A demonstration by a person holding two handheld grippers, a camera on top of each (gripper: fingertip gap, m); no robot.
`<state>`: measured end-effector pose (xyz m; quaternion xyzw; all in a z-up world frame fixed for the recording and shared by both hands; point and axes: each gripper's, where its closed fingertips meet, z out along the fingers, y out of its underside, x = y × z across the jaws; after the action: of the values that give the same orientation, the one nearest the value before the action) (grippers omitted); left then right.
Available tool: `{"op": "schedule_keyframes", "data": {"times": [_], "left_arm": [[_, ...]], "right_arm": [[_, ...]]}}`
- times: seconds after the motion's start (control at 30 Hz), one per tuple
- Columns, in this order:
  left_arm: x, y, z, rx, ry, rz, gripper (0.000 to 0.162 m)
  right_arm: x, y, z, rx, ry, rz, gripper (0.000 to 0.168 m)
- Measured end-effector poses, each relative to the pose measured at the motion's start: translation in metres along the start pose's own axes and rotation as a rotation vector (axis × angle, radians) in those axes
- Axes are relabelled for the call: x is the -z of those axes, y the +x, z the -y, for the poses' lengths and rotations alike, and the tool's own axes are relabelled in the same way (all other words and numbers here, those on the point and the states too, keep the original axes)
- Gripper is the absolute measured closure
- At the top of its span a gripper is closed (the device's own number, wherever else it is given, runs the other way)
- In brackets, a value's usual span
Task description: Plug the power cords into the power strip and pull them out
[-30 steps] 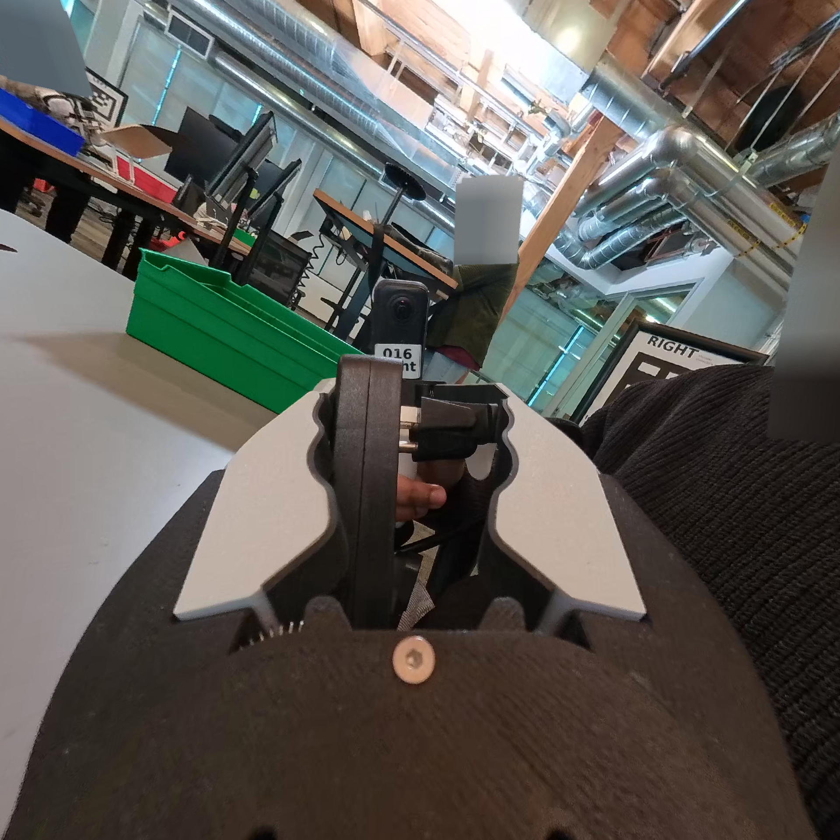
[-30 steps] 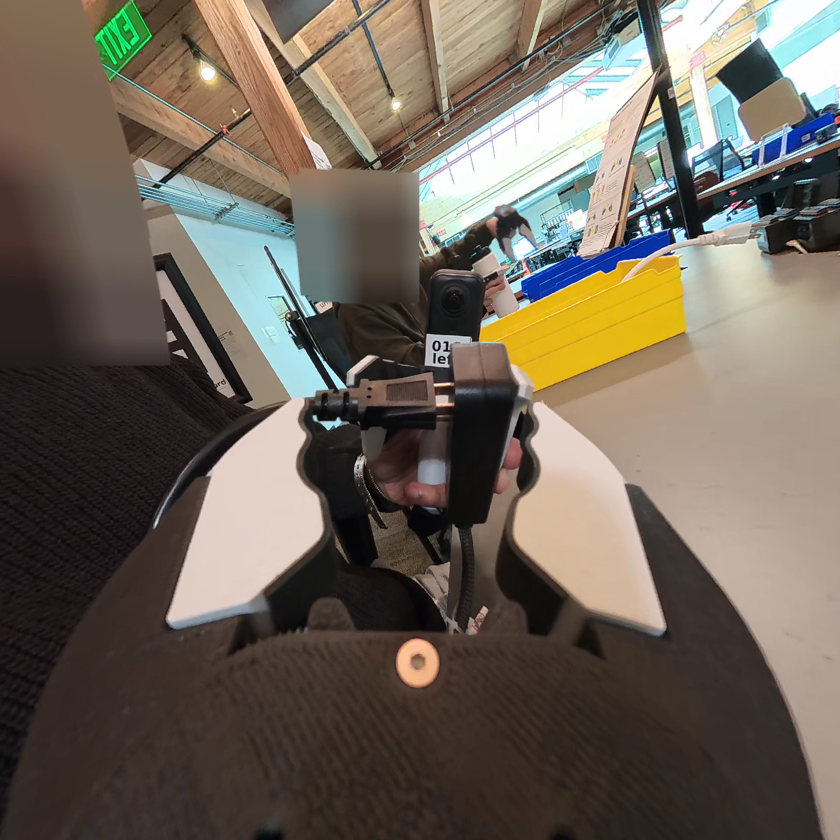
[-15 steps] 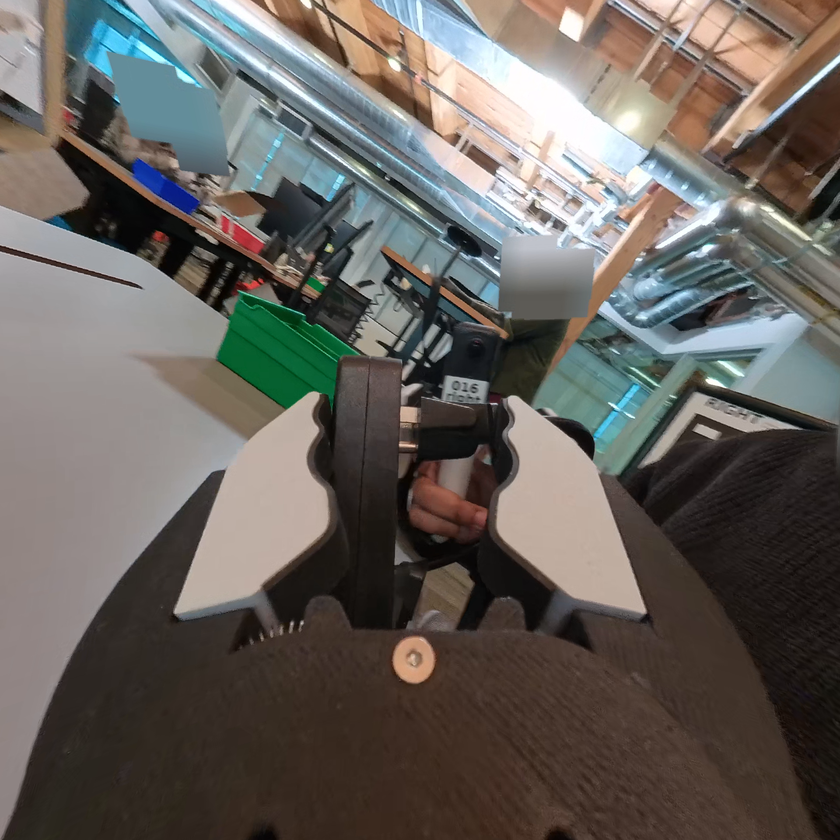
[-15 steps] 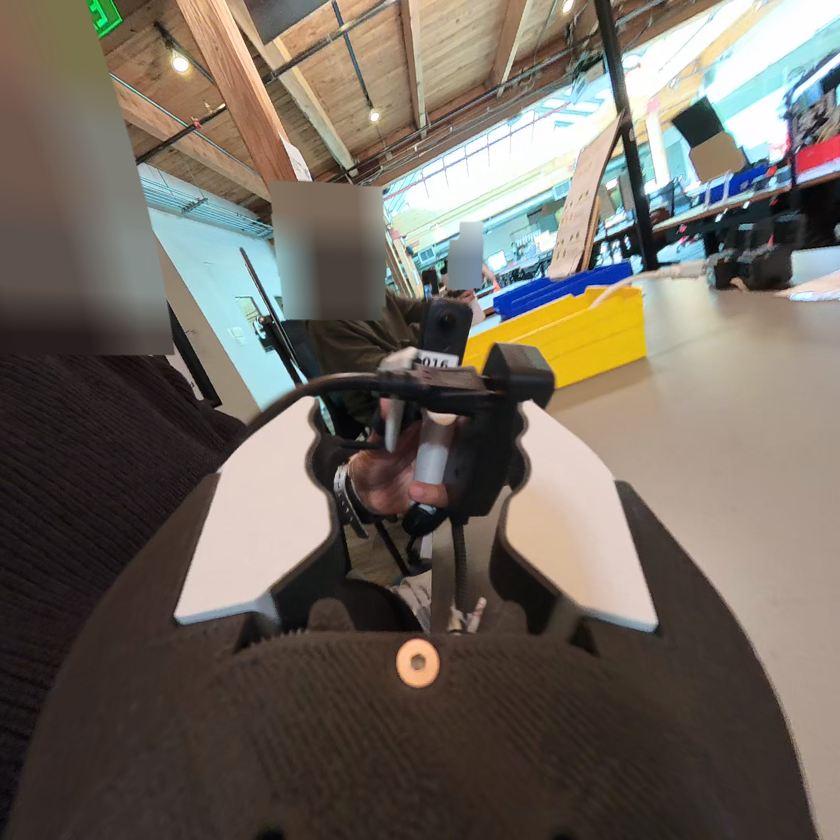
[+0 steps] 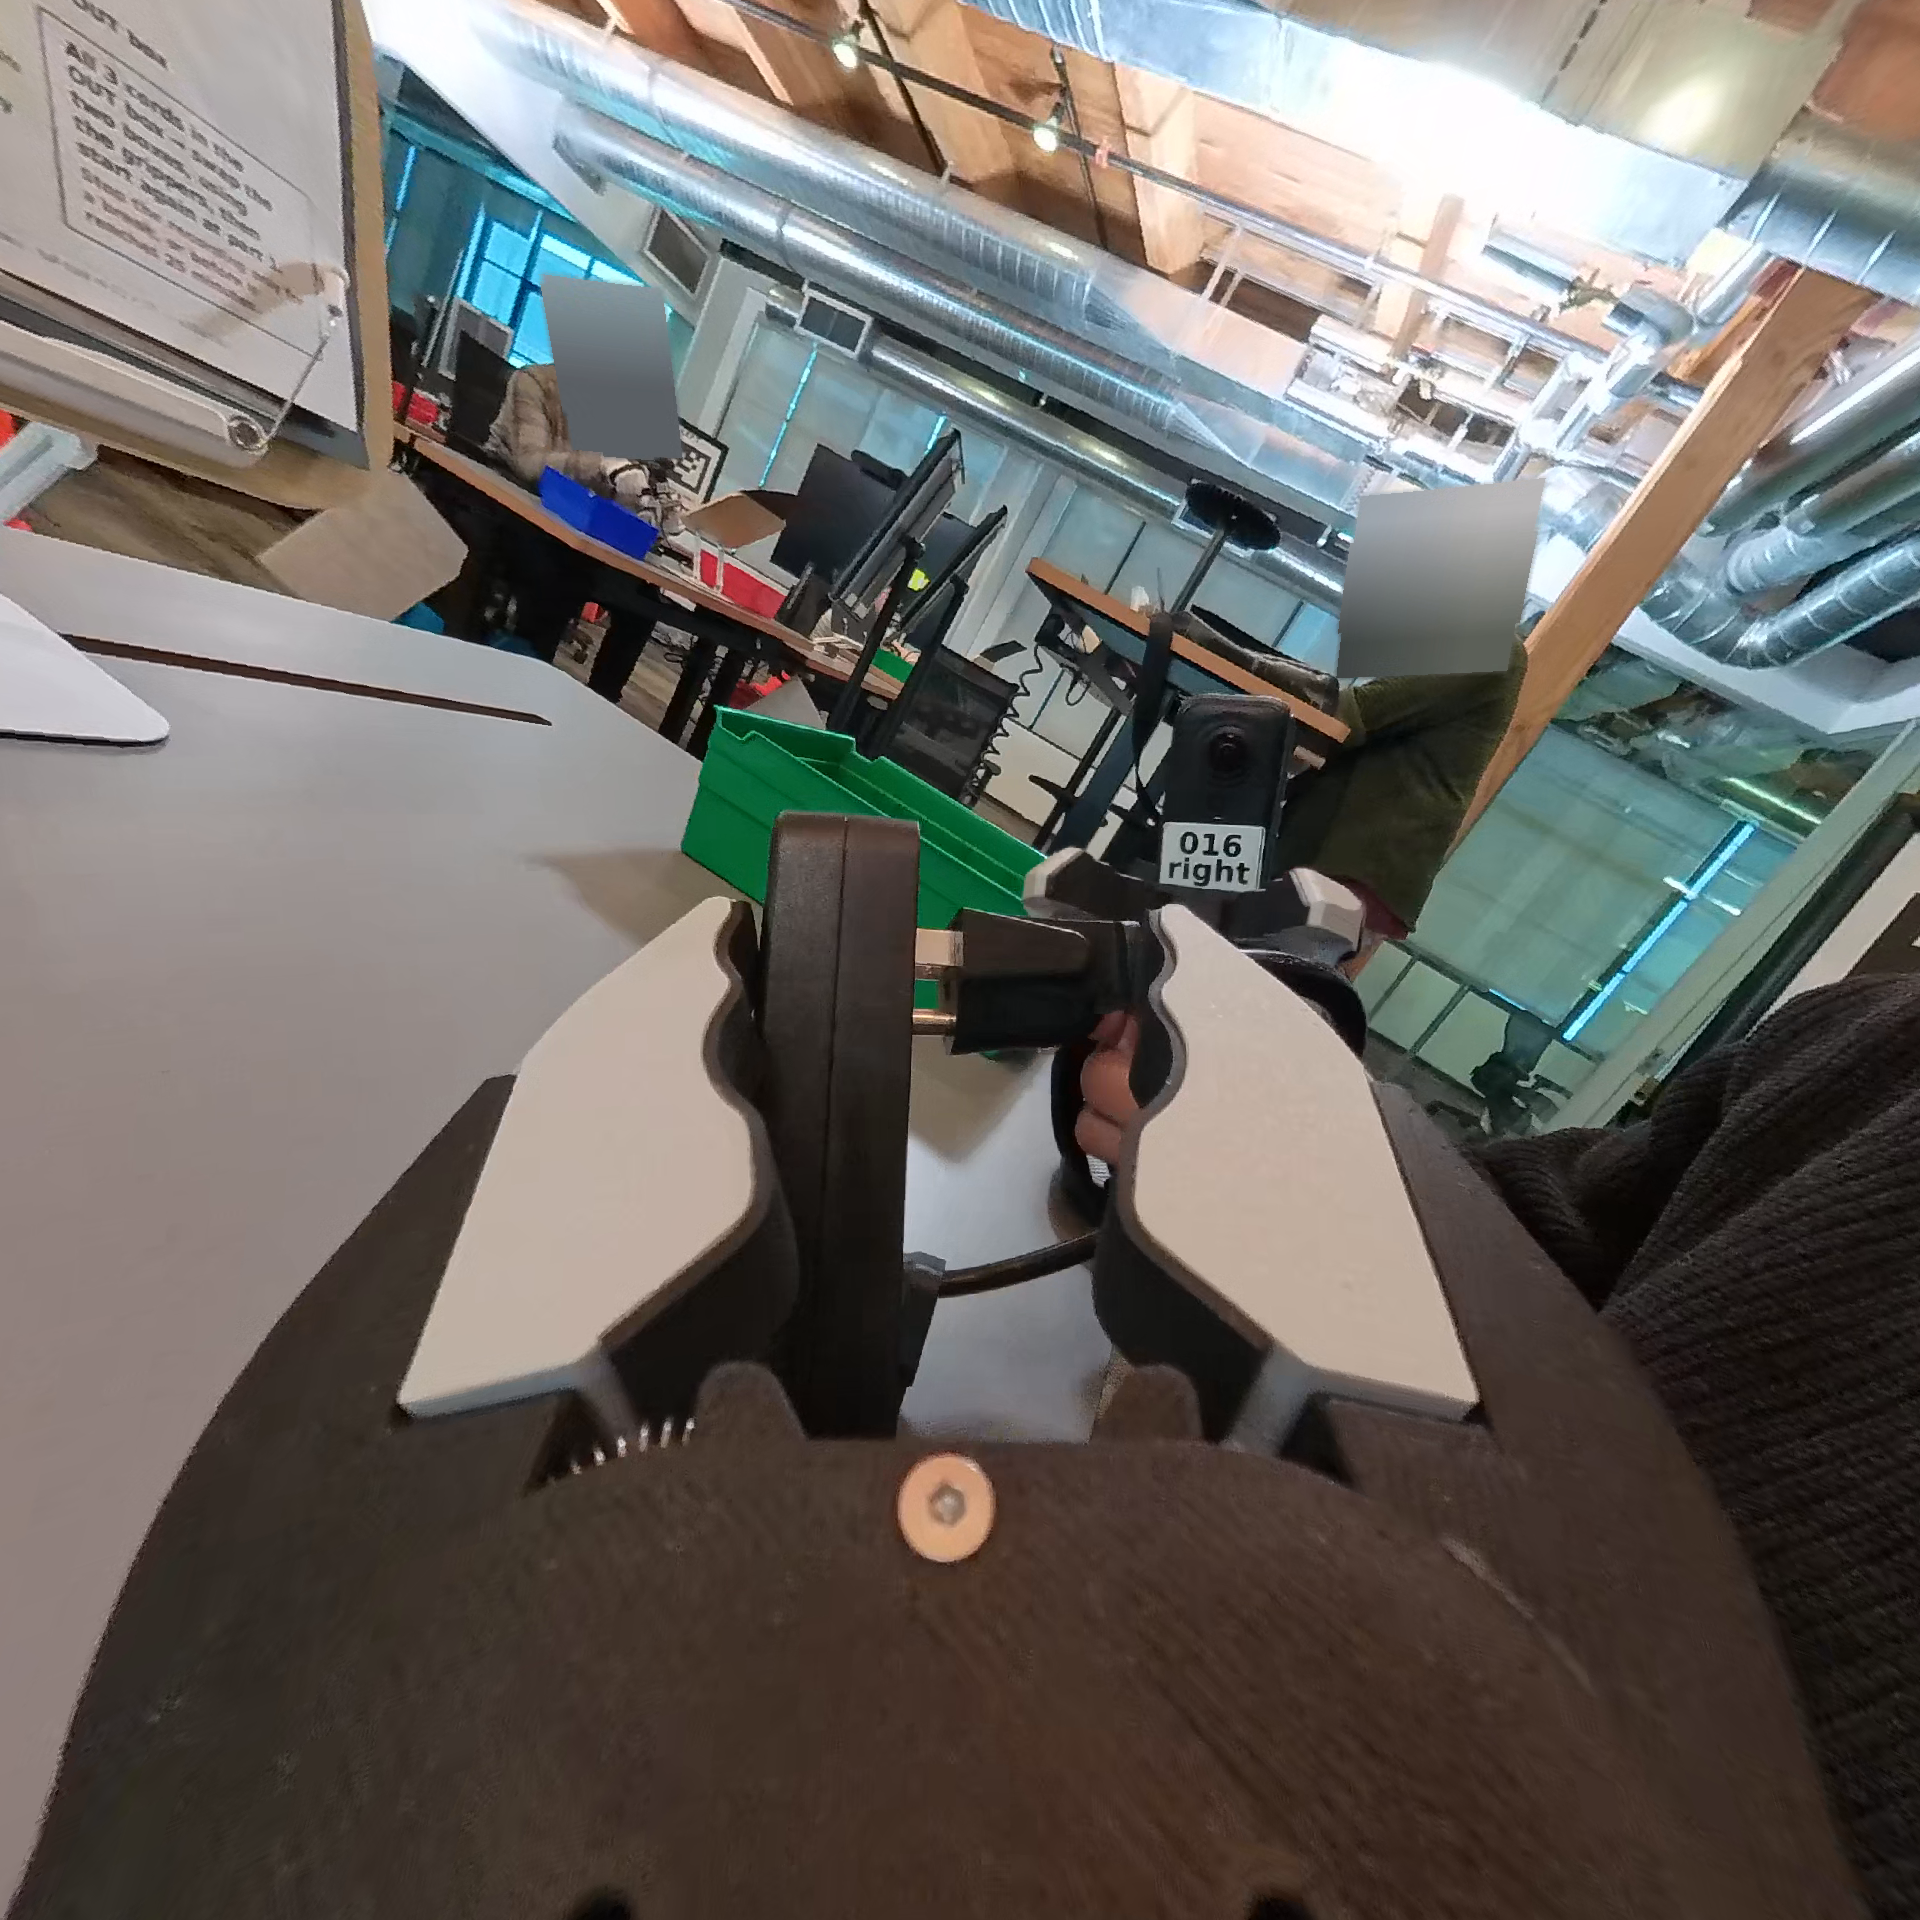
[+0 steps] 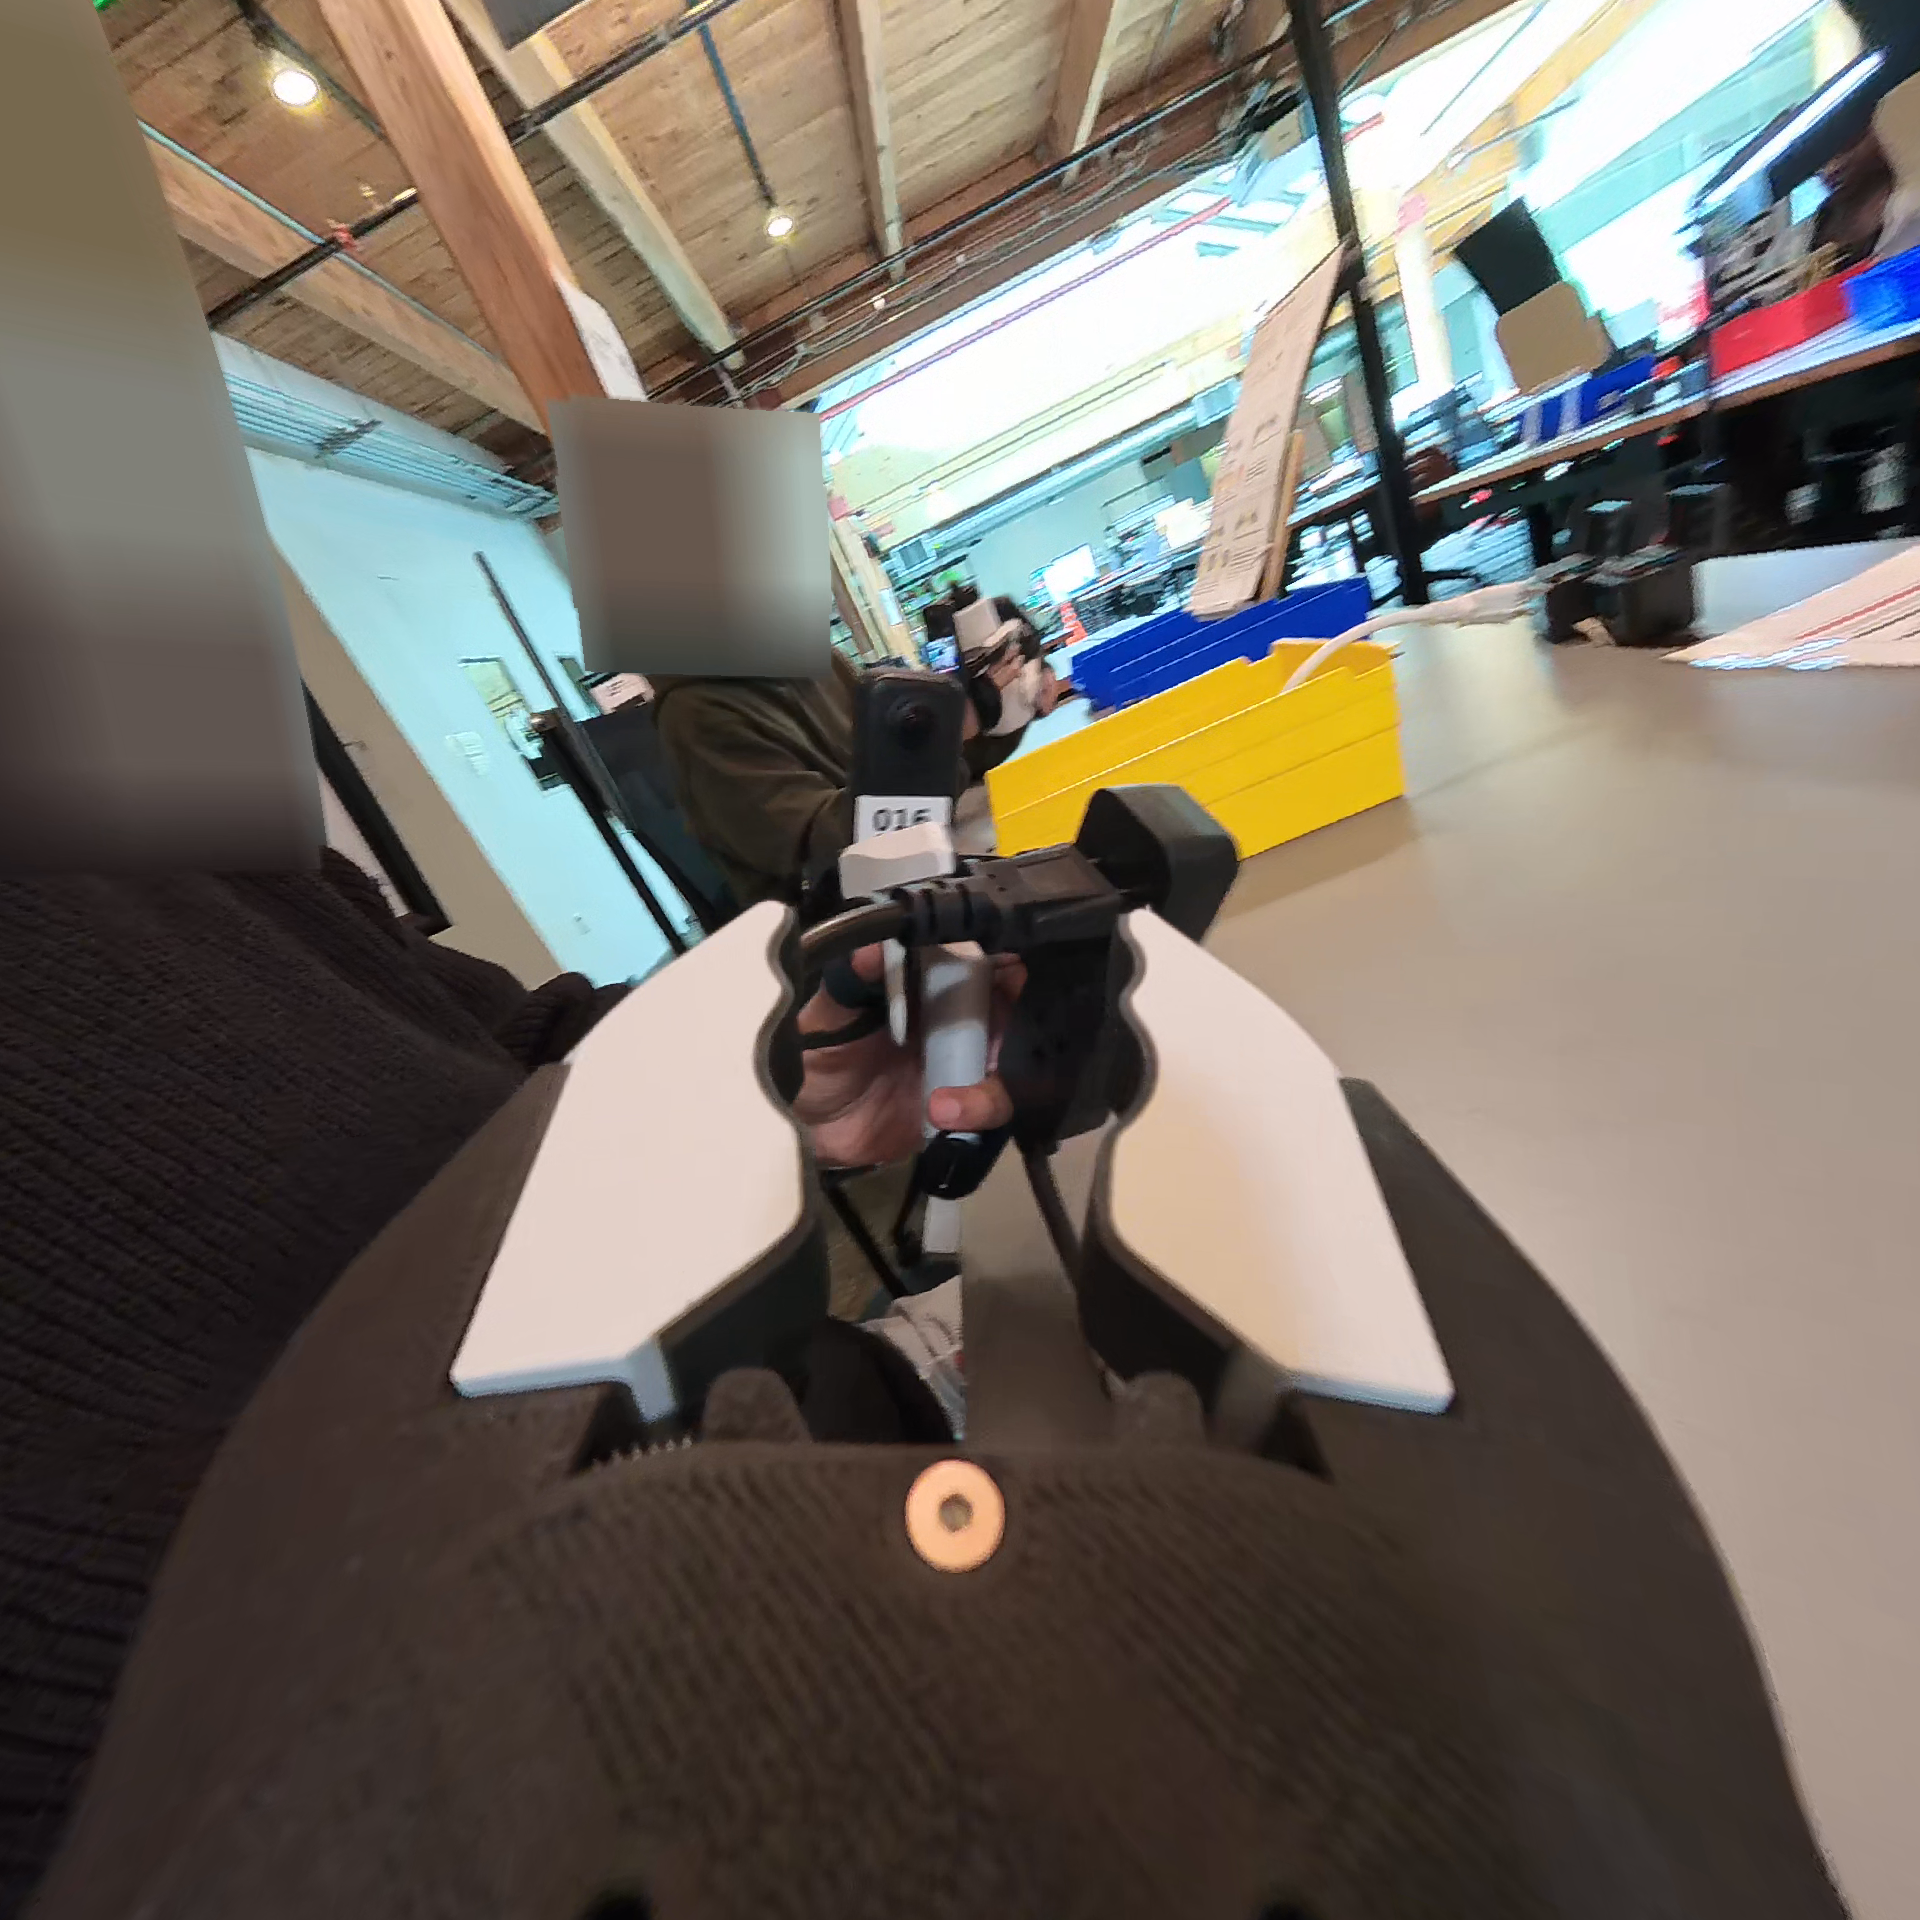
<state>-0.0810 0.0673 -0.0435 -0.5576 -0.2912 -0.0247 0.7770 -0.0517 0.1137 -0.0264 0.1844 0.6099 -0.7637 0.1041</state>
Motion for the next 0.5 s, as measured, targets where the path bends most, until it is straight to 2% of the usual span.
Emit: {"op": "schedule_keyframes", "data": {"times": [0.17, 0.37, 0.5], "left_arm": [[0.000, -0.003, -0.001, -0.021, -0.010, 0.027, 0.093], [-0.001, -0.001, -0.004, -0.073, -0.033, 0.030, 0.093], [-0.001, 0.000, -0.005, -0.131, -0.049, 0.040, 0.093]], "right_arm": [[0.006, 0.005, 0.008, 0.031, 0.040, -0.042, 0.110], [-0.002, 0.003, -0.006, 0.174, -0.070, -0.097, 0.109], [0.000, 0.003, -0.003, 0.216, -0.073, -0.121, 0.110]]}}
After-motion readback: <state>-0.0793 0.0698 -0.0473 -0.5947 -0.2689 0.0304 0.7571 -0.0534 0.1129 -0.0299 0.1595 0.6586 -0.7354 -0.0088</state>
